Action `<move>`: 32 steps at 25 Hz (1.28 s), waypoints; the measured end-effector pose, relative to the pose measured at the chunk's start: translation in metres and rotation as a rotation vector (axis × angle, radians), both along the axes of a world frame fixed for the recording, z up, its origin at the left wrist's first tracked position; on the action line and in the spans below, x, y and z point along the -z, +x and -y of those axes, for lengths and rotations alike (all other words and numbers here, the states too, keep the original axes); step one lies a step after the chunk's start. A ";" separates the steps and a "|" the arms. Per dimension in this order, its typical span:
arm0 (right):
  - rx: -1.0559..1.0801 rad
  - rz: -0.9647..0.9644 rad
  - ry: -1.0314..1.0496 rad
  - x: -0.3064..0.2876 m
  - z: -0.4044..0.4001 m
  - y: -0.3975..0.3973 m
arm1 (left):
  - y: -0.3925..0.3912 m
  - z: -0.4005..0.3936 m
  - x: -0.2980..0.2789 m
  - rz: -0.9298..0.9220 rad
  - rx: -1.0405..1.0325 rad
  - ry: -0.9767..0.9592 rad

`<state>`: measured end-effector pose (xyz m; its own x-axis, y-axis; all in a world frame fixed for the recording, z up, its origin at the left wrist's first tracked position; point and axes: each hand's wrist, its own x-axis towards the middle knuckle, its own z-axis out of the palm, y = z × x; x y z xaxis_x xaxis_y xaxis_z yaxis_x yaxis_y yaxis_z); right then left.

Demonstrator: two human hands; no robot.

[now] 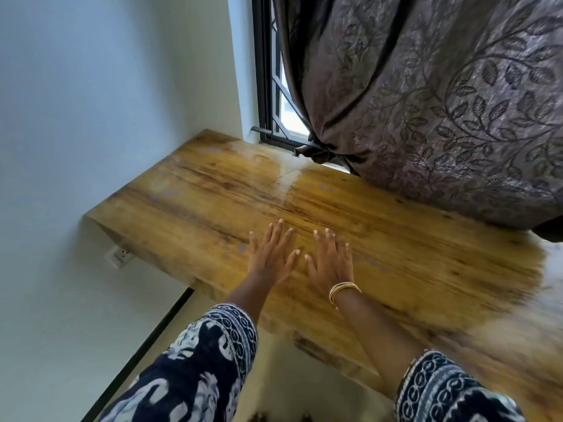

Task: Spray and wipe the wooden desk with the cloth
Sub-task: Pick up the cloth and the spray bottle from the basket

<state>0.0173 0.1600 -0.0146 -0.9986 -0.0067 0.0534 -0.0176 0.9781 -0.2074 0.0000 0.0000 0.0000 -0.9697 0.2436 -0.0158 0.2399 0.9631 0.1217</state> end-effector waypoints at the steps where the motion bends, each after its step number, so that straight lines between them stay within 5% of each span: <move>1: -0.001 0.012 0.019 -0.001 0.003 0.003 | 0.003 0.005 0.000 0.000 -0.006 -0.020; 16: 0.094 0.024 0.038 0.005 0.067 0.089 | 0.077 0.083 0.015 -0.015 0.100 -0.051; 32: 0.148 -0.086 0.033 0.040 -0.007 0.259 | 0.212 0.013 0.046 -0.087 0.224 -0.021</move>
